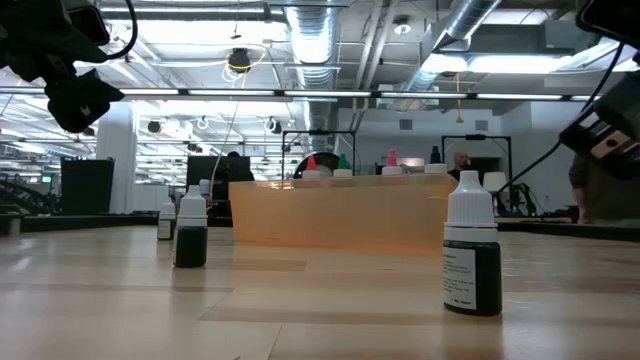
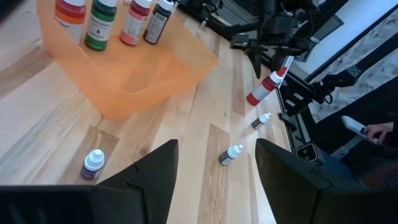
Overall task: Pick & Place food coloring
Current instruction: Put the red food coloring bottle into the bin
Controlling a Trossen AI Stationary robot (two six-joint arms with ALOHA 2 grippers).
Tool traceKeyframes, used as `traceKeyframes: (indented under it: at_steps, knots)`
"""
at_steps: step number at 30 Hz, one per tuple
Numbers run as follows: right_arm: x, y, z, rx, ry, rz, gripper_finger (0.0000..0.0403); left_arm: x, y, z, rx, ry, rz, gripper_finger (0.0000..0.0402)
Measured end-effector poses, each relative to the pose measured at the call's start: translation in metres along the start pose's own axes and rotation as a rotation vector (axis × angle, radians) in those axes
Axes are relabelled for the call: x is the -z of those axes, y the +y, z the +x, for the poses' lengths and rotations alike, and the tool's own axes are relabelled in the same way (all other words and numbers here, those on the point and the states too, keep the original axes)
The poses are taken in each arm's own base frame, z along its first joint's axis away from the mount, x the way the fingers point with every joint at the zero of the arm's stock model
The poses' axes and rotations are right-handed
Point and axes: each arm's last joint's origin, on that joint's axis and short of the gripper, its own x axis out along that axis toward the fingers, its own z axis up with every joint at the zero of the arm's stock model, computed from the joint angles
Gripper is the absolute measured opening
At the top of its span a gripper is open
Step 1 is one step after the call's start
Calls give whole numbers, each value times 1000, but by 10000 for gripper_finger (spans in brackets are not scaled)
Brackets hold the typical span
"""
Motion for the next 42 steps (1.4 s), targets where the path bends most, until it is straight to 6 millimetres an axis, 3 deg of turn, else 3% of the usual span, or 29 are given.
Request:
traceKeyframes:
  at_steps: [17,26,42]
  knots:
    - [-2,1,0,-15,-20,11,168,0,0,0,0,0,0,206]
    - [-2,1,0,-14,-19,157,169,0,0,0,-1,1,-10,206]
    - [-2,1,0,-12,-19,131,169,0,0,0,-2,0,-10,206]
